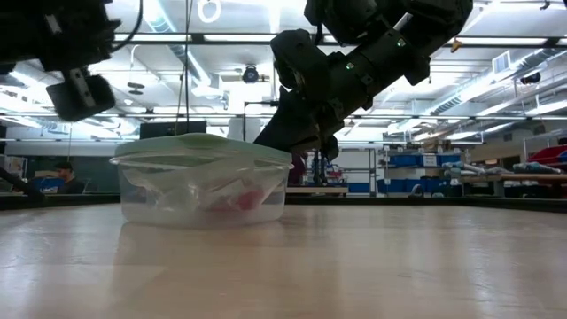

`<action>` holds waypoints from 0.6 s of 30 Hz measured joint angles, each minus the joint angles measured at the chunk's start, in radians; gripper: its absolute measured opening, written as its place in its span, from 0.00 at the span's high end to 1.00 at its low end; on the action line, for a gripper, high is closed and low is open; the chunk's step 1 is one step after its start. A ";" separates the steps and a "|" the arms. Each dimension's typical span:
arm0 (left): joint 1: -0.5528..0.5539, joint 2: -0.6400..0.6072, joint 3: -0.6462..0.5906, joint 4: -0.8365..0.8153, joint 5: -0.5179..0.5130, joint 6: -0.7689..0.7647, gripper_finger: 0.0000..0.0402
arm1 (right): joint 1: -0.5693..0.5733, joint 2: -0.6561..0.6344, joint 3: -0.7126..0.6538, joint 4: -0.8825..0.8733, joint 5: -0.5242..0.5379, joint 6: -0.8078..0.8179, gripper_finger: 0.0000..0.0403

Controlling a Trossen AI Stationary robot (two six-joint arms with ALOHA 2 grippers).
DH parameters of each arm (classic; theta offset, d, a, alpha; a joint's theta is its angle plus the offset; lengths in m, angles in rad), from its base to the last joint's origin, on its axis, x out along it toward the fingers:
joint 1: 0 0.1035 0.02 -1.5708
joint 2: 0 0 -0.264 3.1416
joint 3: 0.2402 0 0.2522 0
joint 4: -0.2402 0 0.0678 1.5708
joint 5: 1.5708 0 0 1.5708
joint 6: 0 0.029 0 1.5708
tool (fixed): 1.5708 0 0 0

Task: Roll bandage
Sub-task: Close the transparent tupperware

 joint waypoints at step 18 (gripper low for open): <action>0.243 0.311 0.052 0.381 0.165 -0.199 0.81 | -0.001 0.000 0.000 0.003 -0.001 0.000 1.00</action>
